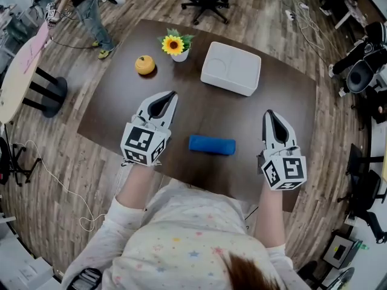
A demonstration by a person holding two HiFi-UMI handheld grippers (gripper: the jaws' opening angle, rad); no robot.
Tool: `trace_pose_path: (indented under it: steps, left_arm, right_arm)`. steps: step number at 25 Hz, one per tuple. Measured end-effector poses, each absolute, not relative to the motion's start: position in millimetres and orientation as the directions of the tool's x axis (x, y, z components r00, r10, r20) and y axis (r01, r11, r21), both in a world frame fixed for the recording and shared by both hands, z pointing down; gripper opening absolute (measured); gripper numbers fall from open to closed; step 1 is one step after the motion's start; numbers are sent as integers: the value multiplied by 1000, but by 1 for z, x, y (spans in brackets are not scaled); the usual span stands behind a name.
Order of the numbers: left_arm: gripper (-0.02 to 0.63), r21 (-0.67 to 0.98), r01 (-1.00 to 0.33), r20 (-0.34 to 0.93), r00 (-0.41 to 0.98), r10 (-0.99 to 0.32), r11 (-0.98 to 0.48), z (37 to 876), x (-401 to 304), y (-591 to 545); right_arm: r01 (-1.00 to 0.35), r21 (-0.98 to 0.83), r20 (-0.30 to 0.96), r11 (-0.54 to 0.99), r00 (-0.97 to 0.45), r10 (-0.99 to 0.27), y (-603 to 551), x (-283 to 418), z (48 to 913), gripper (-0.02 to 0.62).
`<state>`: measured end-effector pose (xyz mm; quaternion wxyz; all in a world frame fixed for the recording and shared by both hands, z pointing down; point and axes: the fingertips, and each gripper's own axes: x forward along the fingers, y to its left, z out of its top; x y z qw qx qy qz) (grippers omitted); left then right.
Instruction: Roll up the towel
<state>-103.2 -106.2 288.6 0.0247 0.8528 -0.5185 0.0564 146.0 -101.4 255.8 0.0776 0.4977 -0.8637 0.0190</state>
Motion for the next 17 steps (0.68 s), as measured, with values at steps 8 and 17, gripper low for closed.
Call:
trace_pose_path:
  steps: [8, 17]
  left_arm:
    - [16, -16, -890, 119, 452, -884, -457, 285, -103, -108]
    - [17, -12, -889, 121, 453, -883, -457, 286, -100, -108]
  right_arm:
    - [-865, 57, 136, 499, -488, -862, -104, 146, 249, 2]
    - [-866, 61, 122, 496, -487, -865, -104, 147, 247, 2]
